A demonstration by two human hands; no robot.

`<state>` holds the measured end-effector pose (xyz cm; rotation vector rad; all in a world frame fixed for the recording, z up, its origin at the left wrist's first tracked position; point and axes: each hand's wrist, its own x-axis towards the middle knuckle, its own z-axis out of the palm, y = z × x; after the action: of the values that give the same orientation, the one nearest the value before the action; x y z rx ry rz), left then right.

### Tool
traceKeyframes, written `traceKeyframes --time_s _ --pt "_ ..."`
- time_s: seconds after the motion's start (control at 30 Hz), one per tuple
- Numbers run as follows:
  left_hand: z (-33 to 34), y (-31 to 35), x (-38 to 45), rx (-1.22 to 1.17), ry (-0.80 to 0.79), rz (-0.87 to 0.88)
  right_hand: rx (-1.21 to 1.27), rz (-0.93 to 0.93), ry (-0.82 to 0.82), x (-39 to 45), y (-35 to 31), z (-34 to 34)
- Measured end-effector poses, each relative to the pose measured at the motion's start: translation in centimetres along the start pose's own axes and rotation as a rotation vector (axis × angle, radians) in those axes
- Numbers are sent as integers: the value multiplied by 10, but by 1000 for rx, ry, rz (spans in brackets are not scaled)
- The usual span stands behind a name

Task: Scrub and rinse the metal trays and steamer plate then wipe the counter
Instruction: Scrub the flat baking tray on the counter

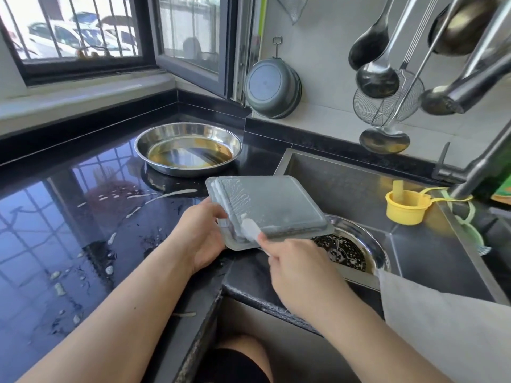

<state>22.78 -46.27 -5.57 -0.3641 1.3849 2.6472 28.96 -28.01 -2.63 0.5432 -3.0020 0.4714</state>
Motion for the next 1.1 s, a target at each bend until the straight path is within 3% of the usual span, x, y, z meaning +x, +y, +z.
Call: traceKeyframes --time_s 0.13,0.27,0.4,0.63,0.73,0.8,0.9,1.0,1.1 --pt "3 -2 0 71 -37 5 -26 92 28 -2 21 1" --pt "4 -6 3 323 73 71 -116 336 -17 7 64 -14" --pt "6 -5 -2 802 207 244 -47 267 -47 0 73 -22" --pt "-1 26 -23 1729 321 134 0 154 -79 -3 66 -32" --pt "-4 29 -28 1793 285 263 -31 100 -114 4 51 -36" --pt "-5 28 -28 1823 126 371 -74 86 -128 13 42 -37" --pt "-12 18 -23 1919 -50 332 -155 5 -174 21 27 -27" --pt "-22 9 -21 1963 -64 282 -255 -24 -208 34 22 -27" --pt "-21 5 -23 2044 -10 409 -357 49 -221 55 30 -44"
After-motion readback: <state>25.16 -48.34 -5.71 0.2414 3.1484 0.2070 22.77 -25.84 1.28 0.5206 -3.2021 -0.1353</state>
